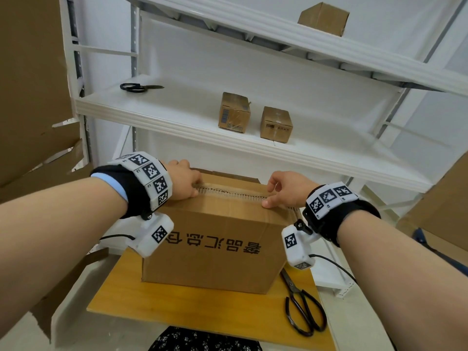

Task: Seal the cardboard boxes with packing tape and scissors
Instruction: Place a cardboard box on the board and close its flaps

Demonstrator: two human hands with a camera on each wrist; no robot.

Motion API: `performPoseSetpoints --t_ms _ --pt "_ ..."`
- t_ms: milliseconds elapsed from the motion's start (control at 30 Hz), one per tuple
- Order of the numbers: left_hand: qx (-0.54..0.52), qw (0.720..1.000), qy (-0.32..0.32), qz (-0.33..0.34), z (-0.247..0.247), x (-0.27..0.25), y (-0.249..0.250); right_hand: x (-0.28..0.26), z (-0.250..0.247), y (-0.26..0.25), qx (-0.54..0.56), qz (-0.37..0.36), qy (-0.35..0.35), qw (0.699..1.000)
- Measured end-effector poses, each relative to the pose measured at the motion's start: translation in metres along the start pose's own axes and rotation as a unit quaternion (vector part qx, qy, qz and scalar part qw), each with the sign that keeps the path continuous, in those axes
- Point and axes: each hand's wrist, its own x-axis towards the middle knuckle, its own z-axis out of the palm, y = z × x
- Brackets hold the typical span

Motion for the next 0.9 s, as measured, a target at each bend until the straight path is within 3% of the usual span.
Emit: performPoseSetpoints --t_ms 367,467,767,900 --pt "0.01 1.0 0.002 0.015 0.004 0.003 0.002 0.005 0.018 0.007 -0.085 0.019 -0.096 0.992" --pt "0.039 0.999 -0.007 0.03 0.009 0.008 0.007 0.006 0.02 0.006 -0.094 0.017 -0.097 0.991" --pt "-0.002 0.993 0.014 0.118 0.017 0.018 0.045 0.009 0.023 0.013 -0.088 0.009 -0.095 0.992" --pt "-0.007 0.99 -0.023 0.139 0.022 0.019 0.066 0.011 0.024 0.016 -0.084 0.011 -0.097 0.992"
